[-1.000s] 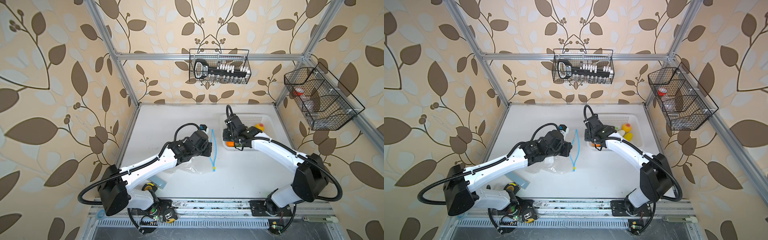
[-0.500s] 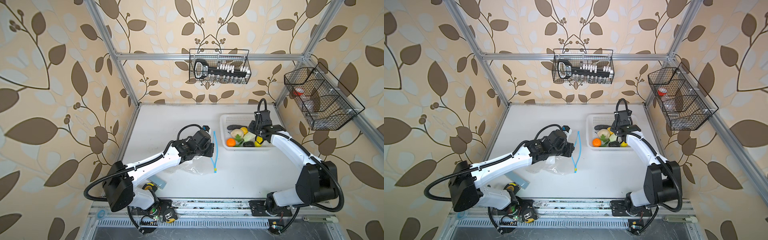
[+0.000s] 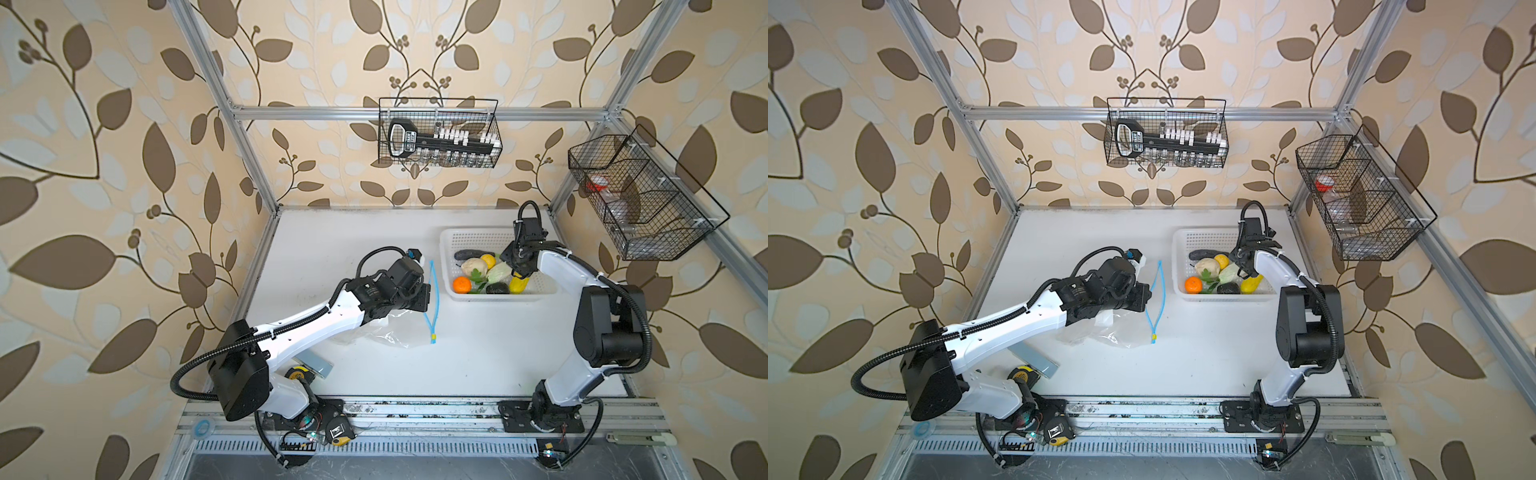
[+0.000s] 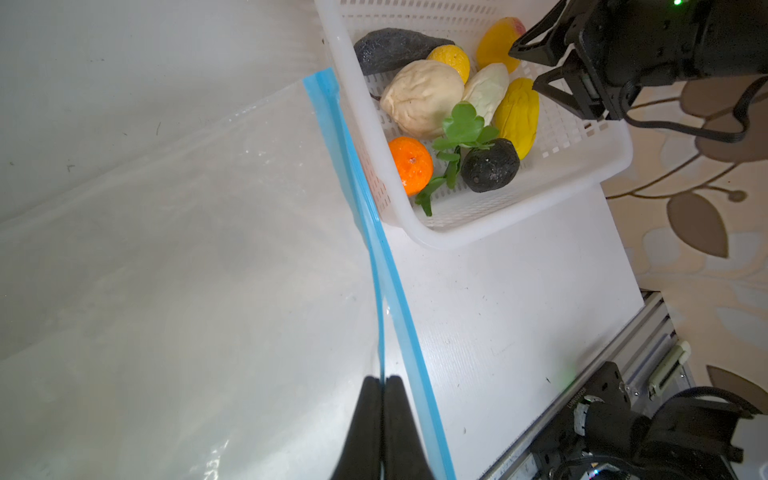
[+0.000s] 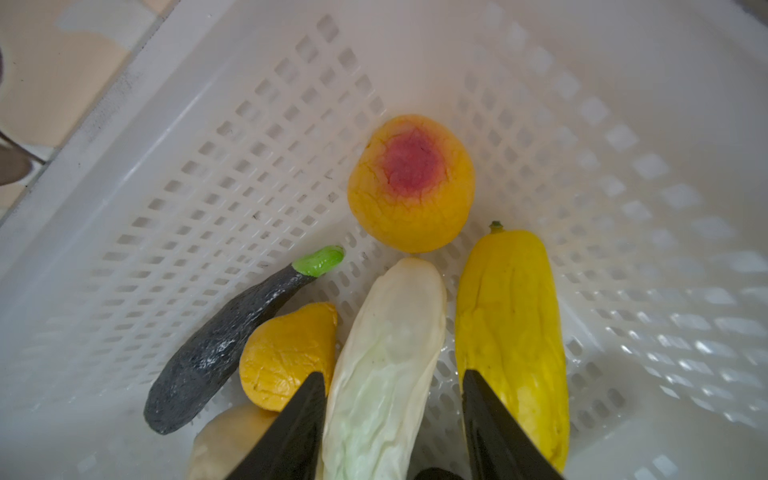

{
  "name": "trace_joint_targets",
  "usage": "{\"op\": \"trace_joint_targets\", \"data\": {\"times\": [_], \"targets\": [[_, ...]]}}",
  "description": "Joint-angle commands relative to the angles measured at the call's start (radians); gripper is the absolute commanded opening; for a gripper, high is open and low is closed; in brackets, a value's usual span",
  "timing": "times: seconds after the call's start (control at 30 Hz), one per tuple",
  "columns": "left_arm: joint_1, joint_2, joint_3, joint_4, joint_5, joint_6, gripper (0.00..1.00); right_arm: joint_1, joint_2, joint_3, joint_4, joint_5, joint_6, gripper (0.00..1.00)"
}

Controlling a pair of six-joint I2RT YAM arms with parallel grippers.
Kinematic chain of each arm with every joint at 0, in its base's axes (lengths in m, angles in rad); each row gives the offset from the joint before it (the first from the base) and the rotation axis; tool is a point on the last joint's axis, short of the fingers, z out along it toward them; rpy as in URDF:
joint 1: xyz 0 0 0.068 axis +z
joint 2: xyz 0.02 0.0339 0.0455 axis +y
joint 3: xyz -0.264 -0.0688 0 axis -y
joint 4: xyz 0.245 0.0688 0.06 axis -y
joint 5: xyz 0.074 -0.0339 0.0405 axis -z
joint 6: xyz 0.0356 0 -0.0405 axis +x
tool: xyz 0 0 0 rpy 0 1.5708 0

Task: Place the food in the zip-top bag and seal the zipper
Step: 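Lower the right gripper into the basket and grasp the white cabbage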

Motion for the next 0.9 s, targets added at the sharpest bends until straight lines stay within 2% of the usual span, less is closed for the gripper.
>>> {"op": "trace_joint_targets", "data": {"times": [0.0, 0.27, 0.6, 0.87], "targets": [[0.006, -0.002, 0.041, 0.006, -0.010, -0.001, 0.00, -0.005, 0.025, 0.026, -0.034, -0.043, 0.030, 0.58], [0.006, -0.010, 0.033, 0.003, -0.013, 0.005, 0.00, -0.005, 0.061, 0.026, -0.036, -0.059, 0.036, 0.60], [0.006, -0.020, 0.026, 0.005, -0.017, 0.008, 0.00, -0.012, 0.115, 0.062, -0.025, -0.073, 0.042, 0.58], [0.006, -0.021, 0.023, 0.007, -0.024, 0.010, 0.00, -0.017, 0.165, 0.080, -0.036, -0.077, 0.054, 0.61]]}}
